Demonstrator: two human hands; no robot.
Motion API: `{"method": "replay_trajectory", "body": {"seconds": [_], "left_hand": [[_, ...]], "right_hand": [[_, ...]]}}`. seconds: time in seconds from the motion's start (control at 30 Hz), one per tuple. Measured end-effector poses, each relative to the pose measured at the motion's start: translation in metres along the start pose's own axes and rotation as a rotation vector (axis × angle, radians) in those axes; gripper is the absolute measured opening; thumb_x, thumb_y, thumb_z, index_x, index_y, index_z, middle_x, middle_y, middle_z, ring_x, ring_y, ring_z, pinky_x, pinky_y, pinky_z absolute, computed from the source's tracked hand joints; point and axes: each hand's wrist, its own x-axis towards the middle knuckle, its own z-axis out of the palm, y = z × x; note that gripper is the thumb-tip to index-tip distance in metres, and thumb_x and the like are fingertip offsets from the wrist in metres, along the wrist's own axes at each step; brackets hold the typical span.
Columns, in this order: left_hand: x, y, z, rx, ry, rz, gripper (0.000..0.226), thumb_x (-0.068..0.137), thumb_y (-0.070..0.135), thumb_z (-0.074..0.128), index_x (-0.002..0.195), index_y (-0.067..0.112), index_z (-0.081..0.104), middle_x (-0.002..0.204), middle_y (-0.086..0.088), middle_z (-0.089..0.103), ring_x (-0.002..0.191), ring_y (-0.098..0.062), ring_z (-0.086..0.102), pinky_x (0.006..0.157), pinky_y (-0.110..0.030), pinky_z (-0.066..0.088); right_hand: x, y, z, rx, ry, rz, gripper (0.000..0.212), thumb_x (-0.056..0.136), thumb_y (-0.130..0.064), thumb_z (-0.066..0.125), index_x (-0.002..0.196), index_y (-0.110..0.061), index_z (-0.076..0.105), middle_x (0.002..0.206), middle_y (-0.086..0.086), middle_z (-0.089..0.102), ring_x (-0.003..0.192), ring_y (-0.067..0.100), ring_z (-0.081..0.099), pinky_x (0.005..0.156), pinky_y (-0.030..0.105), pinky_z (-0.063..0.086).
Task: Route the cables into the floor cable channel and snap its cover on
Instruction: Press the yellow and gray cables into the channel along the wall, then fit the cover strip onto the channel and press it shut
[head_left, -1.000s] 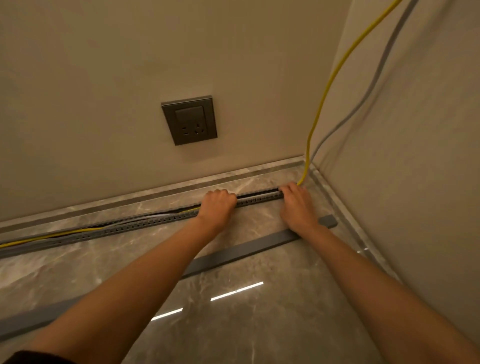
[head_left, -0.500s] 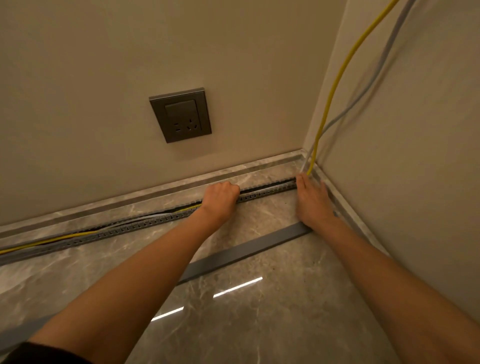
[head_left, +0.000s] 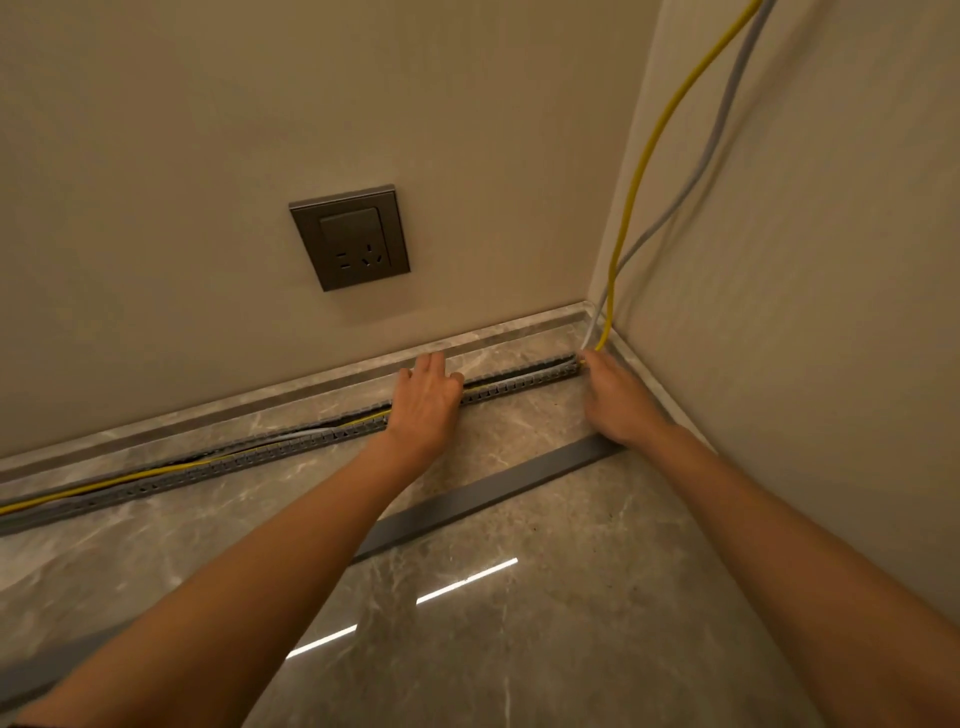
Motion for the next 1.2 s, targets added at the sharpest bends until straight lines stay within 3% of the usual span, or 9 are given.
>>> {"method": "replay_trajectory", "body": {"seconds": [0.1,0.23,0.3,0.5,0.63,0.73,0.93,1.1,1.2], "left_hand": [[-0.007,0.008,0.000,-0.132,0.062,0.073,0.032,0.091,0.029,0.051,0.110,0.004,0.055,0.116,-0.015,0.051,0.108,-0.031,0.046,0.087,-0.039,0.041],[-0.018,0.023,-0.002,-0.364,-0.343,0.215,0.048,0.072,0.053,0.067,0.096,0.012,0.058,0.103,-0.007,0.053,0.089,-0.021,0.049,0.074,-0.033,0.042],[-0.023,0.028,0.002,-0.305,-0.415,0.251,0.047,0.069,0.050,0.071,0.094,0.012,0.057,0.099,-0.005,0.050,0.083,-0.017,0.044,0.068,-0.030,0.037],[-0.032,0.029,0.003,-0.255,-0.393,0.192,0.039,0.077,0.039,0.067,0.097,0.006,0.057,0.104,-0.014,0.058,0.082,-0.022,0.050,0.065,-0.030,0.039],[-0.034,0.018,0.001,-0.346,-0.341,0.080,0.037,0.076,0.030,0.069,0.097,0.005,0.052,0.103,-0.017,0.059,0.086,-0.026,0.053,0.066,-0.029,0.038],[-0.033,0.008,0.001,-0.345,-0.315,0.025,0.030,0.079,0.029,0.068,0.094,0.006,0.054,0.105,-0.017,0.060,0.094,-0.030,0.056,0.069,-0.033,0.039],[-0.026,-0.010,0.004,-0.275,-0.262,-0.076,0.029,0.084,0.029,0.063,0.099,0.004,0.057,0.111,-0.019,0.059,0.103,-0.033,0.055,0.075,-0.036,0.043],[-0.019,-0.031,0.001,-0.234,-0.252,-0.104,0.031,0.085,0.028,0.061,0.107,0.005,0.057,0.111,-0.020,0.060,0.102,-0.034,0.056,0.082,-0.040,0.047],[-0.018,-0.024,0.005,-0.191,-0.154,-0.057,0.027,0.088,0.024,0.055,0.109,0.006,0.052,0.113,-0.017,0.058,0.103,-0.031,0.053,0.080,-0.039,0.045]], "right_hand": [[-0.007,0.002,-0.002,0.040,-0.054,-0.048,0.038,0.085,-0.007,0.051,0.123,-0.007,0.049,0.129,0.017,0.050,0.117,0.031,0.050,0.098,0.037,0.042],[-0.017,0.002,-0.006,0.013,-0.281,-0.103,0.039,0.075,-0.032,0.073,0.107,-0.014,0.063,0.122,0.012,0.048,0.115,0.024,0.048,0.101,0.033,0.039],[-0.020,0.002,-0.009,-0.022,-0.346,-0.120,0.042,0.071,-0.033,0.077,0.106,-0.013,0.063,0.124,0.012,0.045,0.116,0.024,0.045,0.104,0.033,0.038],[-0.022,0.001,-0.013,-0.100,-0.389,-0.148,0.034,0.078,-0.022,0.072,0.107,-0.007,0.061,0.124,0.013,0.046,0.113,0.026,0.049,0.098,0.033,0.041],[-0.021,0.001,-0.012,-0.142,-0.292,-0.158,0.021,0.080,-0.015,0.067,0.091,-0.017,0.049,0.117,0.014,0.055,0.105,0.027,0.052,0.081,0.030,0.039],[-0.016,0.001,-0.007,-0.168,-0.215,-0.150,0.013,0.084,-0.011,0.060,0.095,-0.013,0.054,0.118,0.014,0.057,0.108,0.028,0.053,0.088,0.034,0.042],[-0.002,-0.011,0.012,-0.255,-0.109,-0.191,0.024,0.089,-0.007,0.050,0.113,-0.006,0.053,0.127,0.015,0.051,0.119,0.032,0.048,0.099,0.038,0.039],[0.010,-0.016,0.018,-0.249,-0.026,-0.213,0.025,0.090,-0.008,0.050,0.113,-0.002,0.053,0.129,0.018,0.051,0.118,0.032,0.048,0.098,0.039,0.039],[0.015,-0.013,0.018,-0.234,0.042,-0.214,0.024,0.088,-0.006,0.052,0.111,-0.001,0.055,0.125,0.017,0.053,0.116,0.031,0.047,0.096,0.038,0.038]]}}
